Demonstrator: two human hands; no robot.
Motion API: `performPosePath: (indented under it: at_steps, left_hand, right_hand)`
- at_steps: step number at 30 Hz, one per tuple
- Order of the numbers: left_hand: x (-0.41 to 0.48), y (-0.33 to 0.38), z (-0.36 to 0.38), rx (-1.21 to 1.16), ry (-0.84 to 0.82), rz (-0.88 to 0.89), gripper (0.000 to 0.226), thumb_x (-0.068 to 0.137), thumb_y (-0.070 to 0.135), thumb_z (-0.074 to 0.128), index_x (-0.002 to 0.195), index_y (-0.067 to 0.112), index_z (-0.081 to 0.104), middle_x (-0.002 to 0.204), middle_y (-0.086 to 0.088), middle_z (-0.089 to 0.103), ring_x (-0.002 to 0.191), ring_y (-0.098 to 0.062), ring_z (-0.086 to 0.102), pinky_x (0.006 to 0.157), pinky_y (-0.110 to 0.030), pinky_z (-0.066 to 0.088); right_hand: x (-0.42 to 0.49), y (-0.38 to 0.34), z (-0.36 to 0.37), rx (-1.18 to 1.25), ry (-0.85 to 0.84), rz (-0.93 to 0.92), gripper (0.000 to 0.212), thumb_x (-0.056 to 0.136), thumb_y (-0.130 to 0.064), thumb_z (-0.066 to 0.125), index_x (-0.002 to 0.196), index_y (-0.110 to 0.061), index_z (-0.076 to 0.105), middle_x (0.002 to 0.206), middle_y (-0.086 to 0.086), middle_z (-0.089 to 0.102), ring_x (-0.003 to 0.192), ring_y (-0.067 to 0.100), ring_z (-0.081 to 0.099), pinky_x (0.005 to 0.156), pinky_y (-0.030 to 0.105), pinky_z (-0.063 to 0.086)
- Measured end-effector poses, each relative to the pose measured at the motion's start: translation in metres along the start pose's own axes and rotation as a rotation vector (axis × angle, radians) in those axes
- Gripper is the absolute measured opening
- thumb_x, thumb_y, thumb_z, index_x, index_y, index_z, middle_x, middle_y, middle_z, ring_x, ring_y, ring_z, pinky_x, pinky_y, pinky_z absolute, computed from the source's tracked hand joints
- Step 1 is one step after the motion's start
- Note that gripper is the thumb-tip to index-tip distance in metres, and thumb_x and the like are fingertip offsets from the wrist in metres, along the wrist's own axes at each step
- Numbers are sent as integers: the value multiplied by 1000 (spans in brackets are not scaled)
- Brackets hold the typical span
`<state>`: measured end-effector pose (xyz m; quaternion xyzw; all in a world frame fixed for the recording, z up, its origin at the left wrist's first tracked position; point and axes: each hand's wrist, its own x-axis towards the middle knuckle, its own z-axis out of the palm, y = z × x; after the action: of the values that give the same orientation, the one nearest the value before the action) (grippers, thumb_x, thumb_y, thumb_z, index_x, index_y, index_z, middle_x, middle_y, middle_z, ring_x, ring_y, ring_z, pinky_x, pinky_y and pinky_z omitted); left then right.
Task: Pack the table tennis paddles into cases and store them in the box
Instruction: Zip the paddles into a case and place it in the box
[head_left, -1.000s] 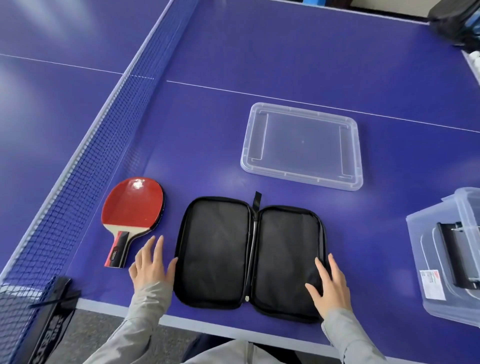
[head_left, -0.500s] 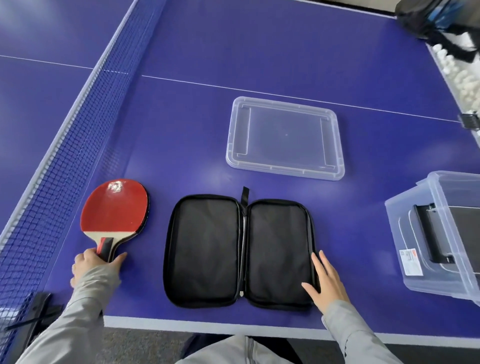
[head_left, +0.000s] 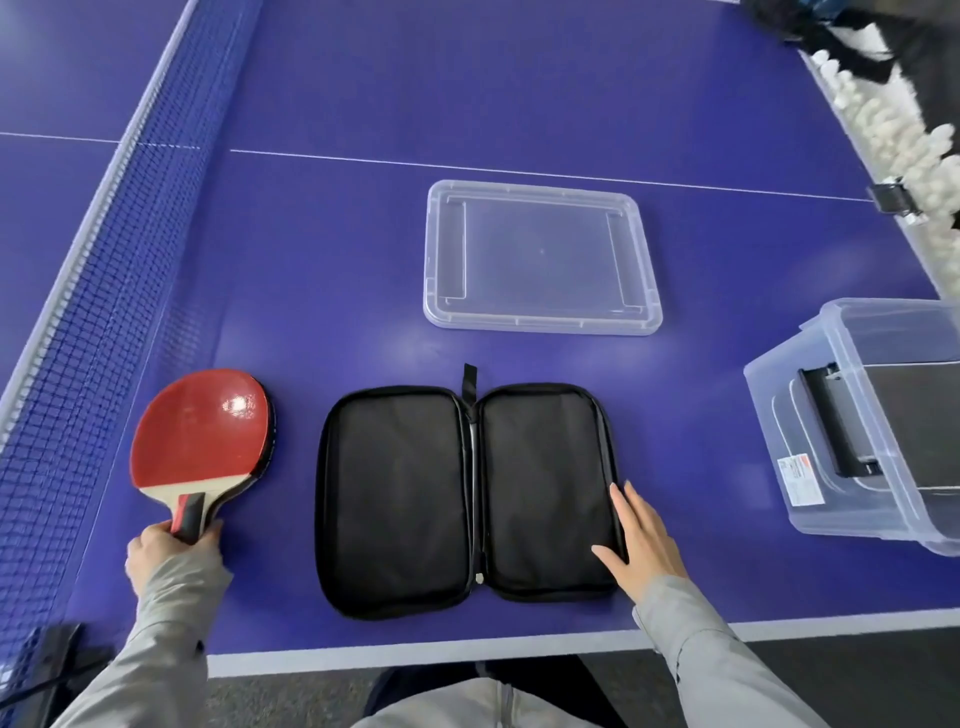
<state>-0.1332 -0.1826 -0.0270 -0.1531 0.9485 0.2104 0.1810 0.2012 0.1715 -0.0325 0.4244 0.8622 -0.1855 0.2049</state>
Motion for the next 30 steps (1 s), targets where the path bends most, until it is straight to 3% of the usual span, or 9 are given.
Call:
performPosePath:
  at_steps: [4,11,19,22,30]
  left_hand:
    - [-12,2,0,-39,38,34,35,80,24,69,88,-9,62,86,-36,58,83,-50,56,79,-57,49]
    - [-66,26,14,-97,56,101,29,79,22,69,81,-6,61,82,-31,57,80,-45,53,77,-51,47]
    - [-187,92,88,-256,-3,178,35,78,19,72,99,-6,60,98,-24,56,98,-39,51,92,-45,40]
    - [-229,113,120,-316,-10,205,35,76,15,74,100,-7,59,97,-25,56,98,-38,49,91,-37,34]
    - [-296,132,186,-324,-37,169,39,75,12,74,105,-8,58,103,-26,55,102,-39,49,93,-40,34]
  right_hand:
    - [2,5,0,-76,22,-44,81,91,-48,51,151,-25,0,160,-6,-8,146,15,8,108,32,30]
    - [3,12,6,-126,44,-92,82,90,-56,45,151,-26,0,160,-5,-5,145,17,12,110,31,30]
    - [2,14,11,-137,78,-113,77,92,-58,37,151,-27,-1,160,-4,1,146,17,8,114,35,20]
    - [2,16,13,-113,89,-137,76,92,-57,37,151,-26,0,160,-3,4,146,18,8,115,38,19]
    - [4,26,14,-107,123,-216,76,91,-58,37,151,-25,4,160,-1,8,145,19,12,112,41,23]
